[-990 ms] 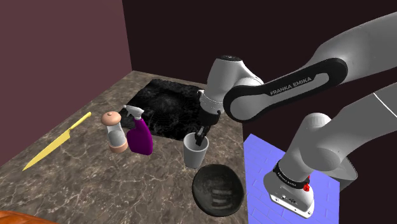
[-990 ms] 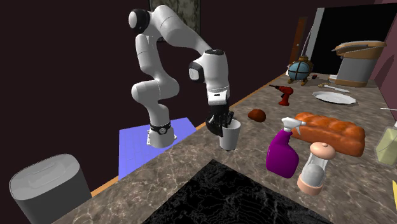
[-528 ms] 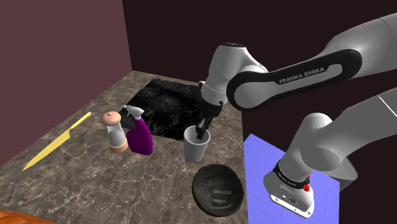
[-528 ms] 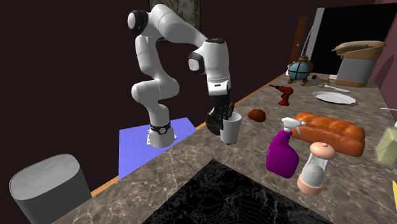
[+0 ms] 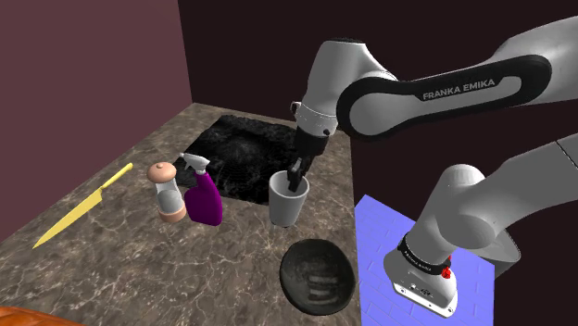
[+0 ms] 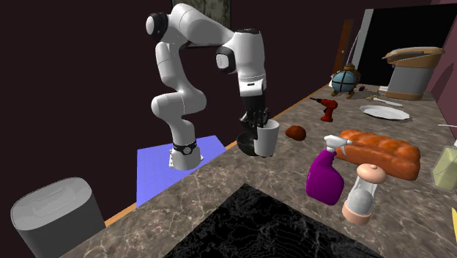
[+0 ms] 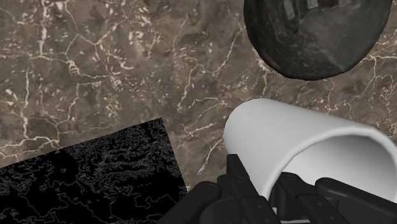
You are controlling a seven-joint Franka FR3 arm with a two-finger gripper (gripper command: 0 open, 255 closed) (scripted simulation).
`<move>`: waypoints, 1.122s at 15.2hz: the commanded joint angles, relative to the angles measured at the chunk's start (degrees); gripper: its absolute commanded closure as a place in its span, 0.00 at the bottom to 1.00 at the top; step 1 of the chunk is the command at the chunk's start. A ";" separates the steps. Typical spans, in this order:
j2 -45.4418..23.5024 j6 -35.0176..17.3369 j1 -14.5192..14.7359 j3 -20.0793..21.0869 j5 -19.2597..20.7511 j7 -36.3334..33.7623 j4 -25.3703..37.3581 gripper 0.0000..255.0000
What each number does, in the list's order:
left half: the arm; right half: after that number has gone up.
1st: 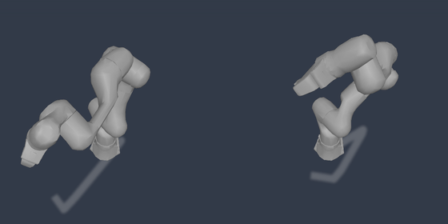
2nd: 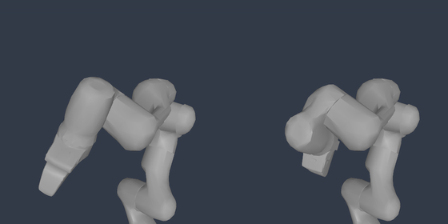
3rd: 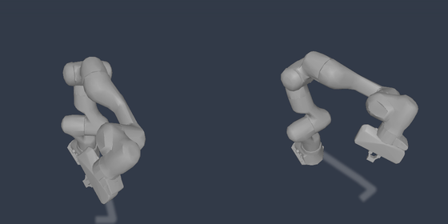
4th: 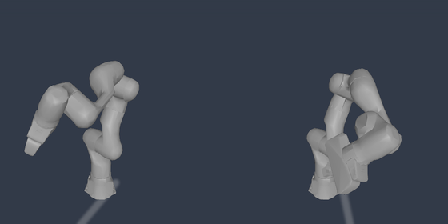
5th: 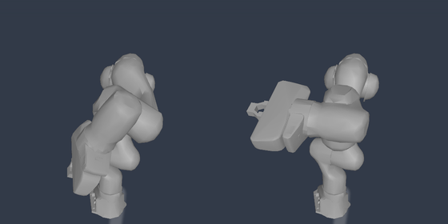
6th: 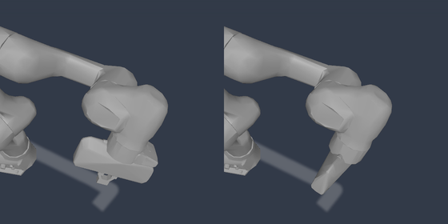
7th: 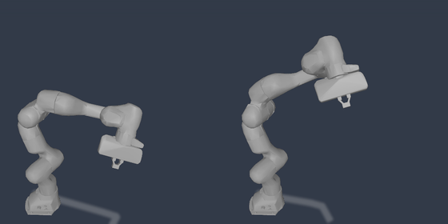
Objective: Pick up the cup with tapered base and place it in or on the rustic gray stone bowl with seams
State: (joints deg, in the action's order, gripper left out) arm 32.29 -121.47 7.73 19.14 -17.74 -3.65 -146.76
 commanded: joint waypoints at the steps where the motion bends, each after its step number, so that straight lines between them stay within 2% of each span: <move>1: 0.57 1.73 -0.02 -0.19 0.21 -0.31 1.19 1.00; 10: 2.01 8.78 -0.40 -1.34 1.32 -1.06 6.83 1.00; 17: 14.57 16.02 4.76 1.64 -2.61 -7.46 2.64 1.00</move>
State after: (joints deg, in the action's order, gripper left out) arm 44.51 -106.47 11.66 20.65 -19.76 -10.46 -142.85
